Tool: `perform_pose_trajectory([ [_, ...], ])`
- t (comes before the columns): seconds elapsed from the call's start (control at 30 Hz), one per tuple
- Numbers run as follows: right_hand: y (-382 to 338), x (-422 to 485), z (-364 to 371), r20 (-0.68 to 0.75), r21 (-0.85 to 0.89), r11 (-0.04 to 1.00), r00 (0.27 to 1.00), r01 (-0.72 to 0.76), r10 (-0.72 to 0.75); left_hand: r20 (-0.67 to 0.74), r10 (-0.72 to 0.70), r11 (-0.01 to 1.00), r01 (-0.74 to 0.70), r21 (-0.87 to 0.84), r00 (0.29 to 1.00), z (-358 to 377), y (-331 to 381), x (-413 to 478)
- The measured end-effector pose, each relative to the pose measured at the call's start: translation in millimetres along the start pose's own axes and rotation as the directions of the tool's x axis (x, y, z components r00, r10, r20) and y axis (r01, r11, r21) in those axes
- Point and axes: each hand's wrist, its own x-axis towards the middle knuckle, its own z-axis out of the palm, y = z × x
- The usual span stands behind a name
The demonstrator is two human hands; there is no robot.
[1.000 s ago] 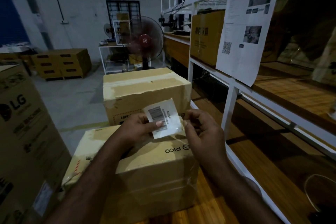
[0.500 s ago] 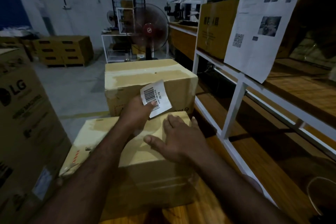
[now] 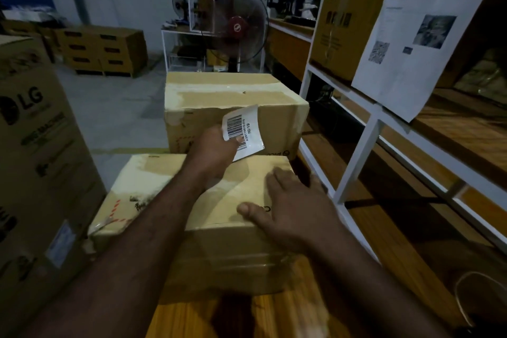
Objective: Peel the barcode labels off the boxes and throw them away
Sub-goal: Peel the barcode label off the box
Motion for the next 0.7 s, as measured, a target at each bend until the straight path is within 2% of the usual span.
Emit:
perform_pose_trajectory([
  [0.13, -17.1, 22.5, 2.2, 0.002, 0.02, 0.996, 0.996, 0.087, -0.087, -0.027, -0.026, 1.0, 0.026, -0.008, 0.999, -1.3, -0.3, 1.7],
  [0.27, -21.4, -15.6, 1.9, 0.034, -0.022, 0.978, 0.978, 0.207, -0.206, -0.041, -0.021, 1.0, 0.02, -0.007, 0.999, 0.4, -7.6, 7.4],
  [0.4, 5.7, -15.4, -9.9, 0.067, 0.004, 0.994, 0.992, 0.109, -0.109, -0.044, -0.021, 1.0, 0.021, -0.02, 0.999, 0.3, -5.6, 3.3],
  [0.47, 13.2, 5.4, -10.2, 0.04, -0.017, 0.999, 0.998, 0.041, -0.04, -0.041, -0.026, 0.999, 0.025, -0.035, 0.999, 1.5, -3.3, 1.3],
  [0.53, 4.4, 22.4, -5.8, 0.006, -0.049, 0.998, 0.999, 0.035, -0.034, -0.048, -0.035, 0.998, 0.033, -0.051, 0.998, 2.5, -2.3, 1.0],
  [0.7, -32.3, -5.7, -0.1, 0.017, 0.024, 0.976, 0.976, 0.217, -0.218, -0.055, 0.0, 1.0, 0.001, 0.027, 0.998, 0.4, -0.1, -0.5],
])
